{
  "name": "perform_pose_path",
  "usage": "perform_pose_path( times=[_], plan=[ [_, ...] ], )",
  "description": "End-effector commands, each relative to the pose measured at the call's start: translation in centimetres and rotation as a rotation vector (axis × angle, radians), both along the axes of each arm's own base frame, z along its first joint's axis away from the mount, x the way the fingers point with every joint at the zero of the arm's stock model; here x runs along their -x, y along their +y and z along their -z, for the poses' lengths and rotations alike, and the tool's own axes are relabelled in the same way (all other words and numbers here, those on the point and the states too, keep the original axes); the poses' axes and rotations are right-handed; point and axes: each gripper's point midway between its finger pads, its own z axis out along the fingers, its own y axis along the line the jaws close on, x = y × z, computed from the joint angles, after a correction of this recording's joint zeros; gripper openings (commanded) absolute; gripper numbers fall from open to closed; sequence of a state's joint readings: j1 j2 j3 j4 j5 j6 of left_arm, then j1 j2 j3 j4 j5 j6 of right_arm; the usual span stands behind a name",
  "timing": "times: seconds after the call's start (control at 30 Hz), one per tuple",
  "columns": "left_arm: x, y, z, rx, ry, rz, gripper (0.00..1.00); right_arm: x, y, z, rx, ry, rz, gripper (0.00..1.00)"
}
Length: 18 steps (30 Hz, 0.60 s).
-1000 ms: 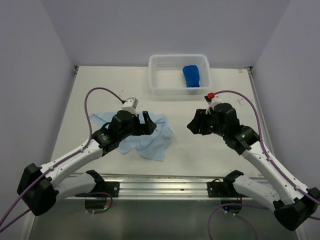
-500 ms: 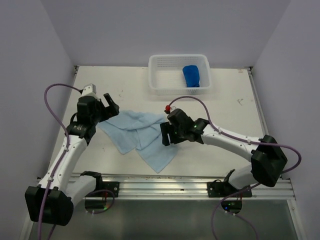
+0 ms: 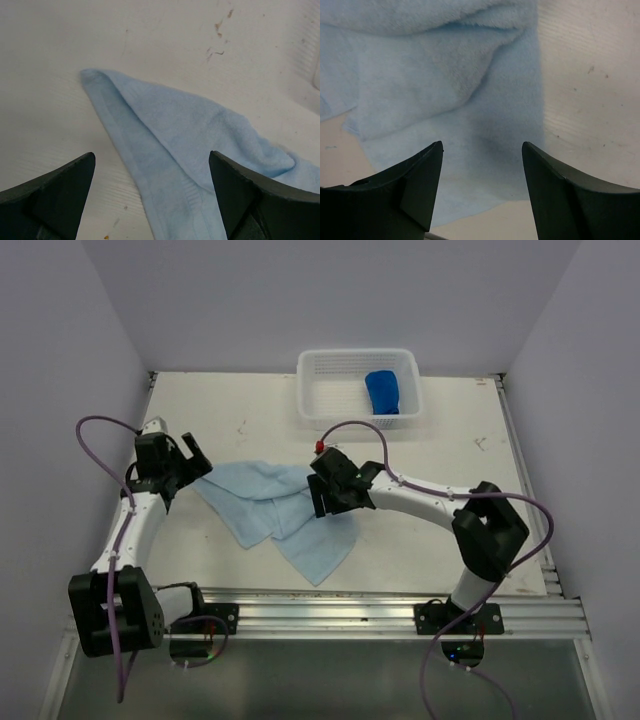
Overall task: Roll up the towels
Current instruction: Flatten the towel
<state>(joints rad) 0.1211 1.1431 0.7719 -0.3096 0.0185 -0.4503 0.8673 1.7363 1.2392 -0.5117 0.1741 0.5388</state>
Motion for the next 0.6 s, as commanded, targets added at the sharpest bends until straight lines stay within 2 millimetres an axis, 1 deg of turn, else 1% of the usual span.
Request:
perform_pose_path(
  times=[0.0, 0.03, 0.07, 0.1, 0.13, 0.17, 0.2, 0.27, 0.3, 0.33, 0.4, 0.47, 0.5, 0.57],
  plan=[
    [-0.9, 0.8, 0.8, 0.047, -0.016, -0.001, 1.00, 1.1, -2.8, 0.4, 0.041, 0.001, 0.068, 0.68],
    [-0.9, 1.1, 1.4, 0.053, -0.003, -0.013, 0.99, 1.6, -2.9, 0.8, 0.038, 0.015, 0.063, 0.68],
    [-1.2, 1.9, 1.5, 0.055, -0.010, -0.037, 1.00, 1.9, -3.1, 0.7, 0.032, 0.015, 0.062, 0.68],
    [-1.3, 2.2, 1.7, 0.058, -0.006, -0.048, 0.99, 2.3, -3.4, 1.4, 0.032, 0.024, 0.061, 0.68],
    [-1.4, 2.6, 2.4, 0.060, 0.009, -0.062, 1.00, 2.5, -3.5, 1.4, 0.024, 0.023, 0.056, 0.68],
    [-1.7, 3.3, 2.7, 0.055, 0.005, -0.082, 1.00, 2.7, -3.1, 0.9, -0.009, 0.018, 0.043, 0.68],
    [-1.8, 3.5, 3.7, 0.070, 0.031, -0.097, 1.00, 3.1, -3.3, 1.1, -0.012, 0.026, 0.029, 0.67],
    [-2.3, 4.3, 4.3, 0.093, 0.030, -0.127, 0.99, 3.5, -2.9, 0.4, -0.053, 0.023, 0.006, 0.67],
    [-2.5, 4.5, 4.7, 0.116, 0.033, -0.149, 0.98, 3.8, -3.1, 0.6, -0.051, 0.026, -0.001, 0.66],
    [-2.9, 5.1, 5.2, 0.134, 0.035, -0.168, 0.97, 3.9, -3.1, 0.5, -0.059, 0.025, -0.005, 0.66],
    [-3.7, 5.4, 5.8, 0.176, 0.044, -0.192, 0.93, 4.2, -3.2, 0.3, -0.078, 0.018, -0.018, 0.65],
    [-4.5, 6.0, 5.7, 0.194, 0.035, -0.214, 0.87, 4.3, -3.1, 0.2, -0.096, 0.010, -0.022, 0.64],
    [-5.1, 6.3, 5.7, 0.207, 0.033, -0.231, 0.85, 4.5, -3.1, 0.1, -0.105, 0.012, -0.029, 0.64],
    [-5.6, 6.9, 5.8, 0.235, 0.037, -0.259, 0.81, 4.5, -2.9, 0.1, -0.118, 0.009, -0.035, 0.63]
  ],
)
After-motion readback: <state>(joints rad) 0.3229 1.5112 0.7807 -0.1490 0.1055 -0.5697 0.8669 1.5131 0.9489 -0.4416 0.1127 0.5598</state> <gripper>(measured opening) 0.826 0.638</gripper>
